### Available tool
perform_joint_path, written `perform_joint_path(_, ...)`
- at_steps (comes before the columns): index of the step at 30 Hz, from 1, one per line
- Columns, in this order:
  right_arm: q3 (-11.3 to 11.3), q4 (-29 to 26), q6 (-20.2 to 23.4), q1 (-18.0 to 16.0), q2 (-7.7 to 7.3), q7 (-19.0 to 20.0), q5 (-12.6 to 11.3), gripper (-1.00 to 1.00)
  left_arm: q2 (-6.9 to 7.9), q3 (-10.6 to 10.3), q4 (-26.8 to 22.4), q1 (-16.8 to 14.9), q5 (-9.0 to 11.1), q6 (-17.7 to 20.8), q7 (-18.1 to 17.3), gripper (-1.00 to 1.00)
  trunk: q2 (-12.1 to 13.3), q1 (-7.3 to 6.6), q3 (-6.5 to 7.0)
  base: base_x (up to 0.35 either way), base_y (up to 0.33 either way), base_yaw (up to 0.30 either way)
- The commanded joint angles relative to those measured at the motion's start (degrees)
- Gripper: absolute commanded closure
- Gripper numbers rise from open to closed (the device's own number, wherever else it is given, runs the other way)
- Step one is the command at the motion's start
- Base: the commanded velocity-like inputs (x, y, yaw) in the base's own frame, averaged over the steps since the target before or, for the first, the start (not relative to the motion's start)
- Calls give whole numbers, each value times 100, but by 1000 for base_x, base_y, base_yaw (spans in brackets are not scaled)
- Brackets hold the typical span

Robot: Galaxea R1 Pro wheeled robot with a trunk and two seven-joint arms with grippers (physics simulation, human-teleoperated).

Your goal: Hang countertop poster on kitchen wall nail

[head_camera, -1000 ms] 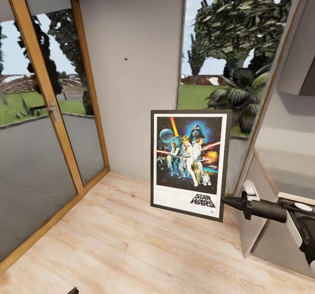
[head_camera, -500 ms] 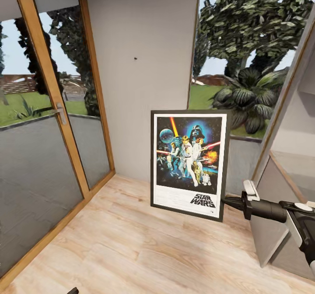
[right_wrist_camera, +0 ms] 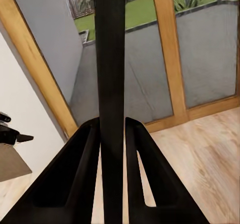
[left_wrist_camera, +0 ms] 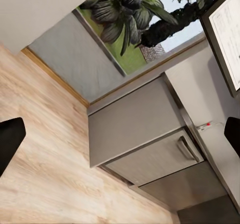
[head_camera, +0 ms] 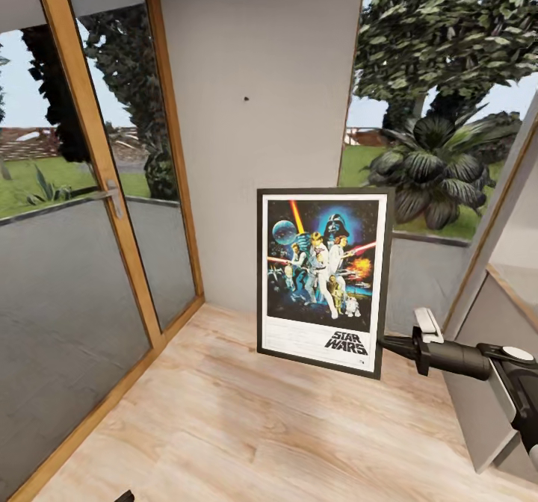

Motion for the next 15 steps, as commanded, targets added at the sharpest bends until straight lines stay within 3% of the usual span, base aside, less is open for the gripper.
perform_joint_path(1, -1, 0, 83, -7, 0, 35, -9, 100, 1, -48, 0, -4, 53, -58, -4, -100, -13, 6, -13, 200, 311, -169)
perform_joint_path(9, -1, 0, 83, -7, 0, 35, -9, 100, 1, -53, -1, -4, 53, -61, -4, -100, -13, 6, -13, 196, 300, -263)
perform_joint_path(15, -1, 0, 83, -7, 0, 35, -11, 100, 1, -57, -8, -4, 53, -65, -4, -100, -13, 6, -13, 64, 91, -296)
